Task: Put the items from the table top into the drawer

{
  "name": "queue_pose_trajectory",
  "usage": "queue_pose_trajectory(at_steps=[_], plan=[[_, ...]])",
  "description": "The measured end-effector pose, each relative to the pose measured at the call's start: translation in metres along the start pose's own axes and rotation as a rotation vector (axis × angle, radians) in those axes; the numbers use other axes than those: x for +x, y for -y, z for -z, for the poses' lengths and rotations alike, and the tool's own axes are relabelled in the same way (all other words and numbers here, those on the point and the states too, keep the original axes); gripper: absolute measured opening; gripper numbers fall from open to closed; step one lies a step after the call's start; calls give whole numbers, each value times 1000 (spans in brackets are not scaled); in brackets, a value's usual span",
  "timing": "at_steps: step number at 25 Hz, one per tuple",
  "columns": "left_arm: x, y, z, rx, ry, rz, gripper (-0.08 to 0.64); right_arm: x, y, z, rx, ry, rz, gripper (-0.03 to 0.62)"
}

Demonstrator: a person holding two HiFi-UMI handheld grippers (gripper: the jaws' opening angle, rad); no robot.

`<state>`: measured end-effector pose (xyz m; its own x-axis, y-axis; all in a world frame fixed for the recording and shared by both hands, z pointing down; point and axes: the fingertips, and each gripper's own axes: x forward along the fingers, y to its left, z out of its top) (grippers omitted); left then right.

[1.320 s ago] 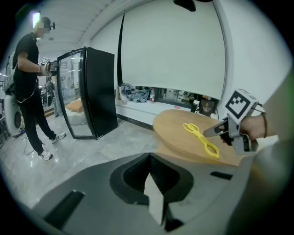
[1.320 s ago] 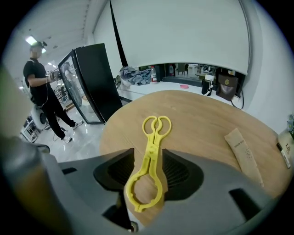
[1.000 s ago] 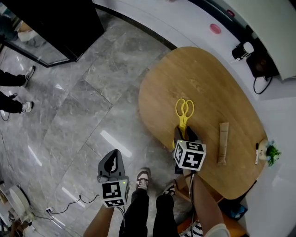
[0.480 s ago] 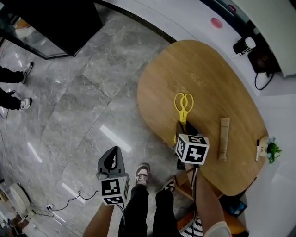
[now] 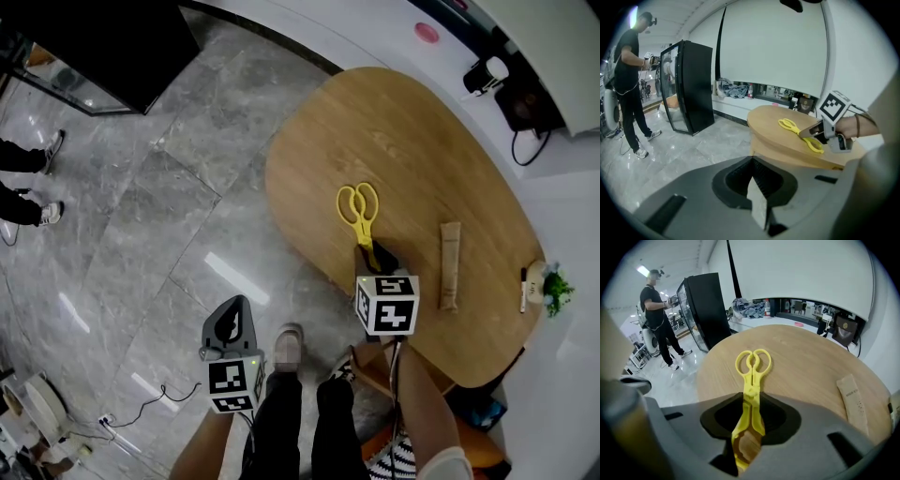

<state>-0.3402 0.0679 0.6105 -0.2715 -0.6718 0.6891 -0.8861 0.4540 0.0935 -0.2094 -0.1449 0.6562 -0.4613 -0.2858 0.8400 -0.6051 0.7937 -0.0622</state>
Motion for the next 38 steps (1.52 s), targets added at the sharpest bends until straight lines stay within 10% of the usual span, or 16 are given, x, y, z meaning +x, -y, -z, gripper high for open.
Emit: queue_pose_trajectory(at_steps=[13,38], plan=[[-12,74,9,36,0,60,0,-70,24,51,29,12,-64,100],[-58,247,82,91,-90,143,0,-256,60,267,57,-65,-218,100]])
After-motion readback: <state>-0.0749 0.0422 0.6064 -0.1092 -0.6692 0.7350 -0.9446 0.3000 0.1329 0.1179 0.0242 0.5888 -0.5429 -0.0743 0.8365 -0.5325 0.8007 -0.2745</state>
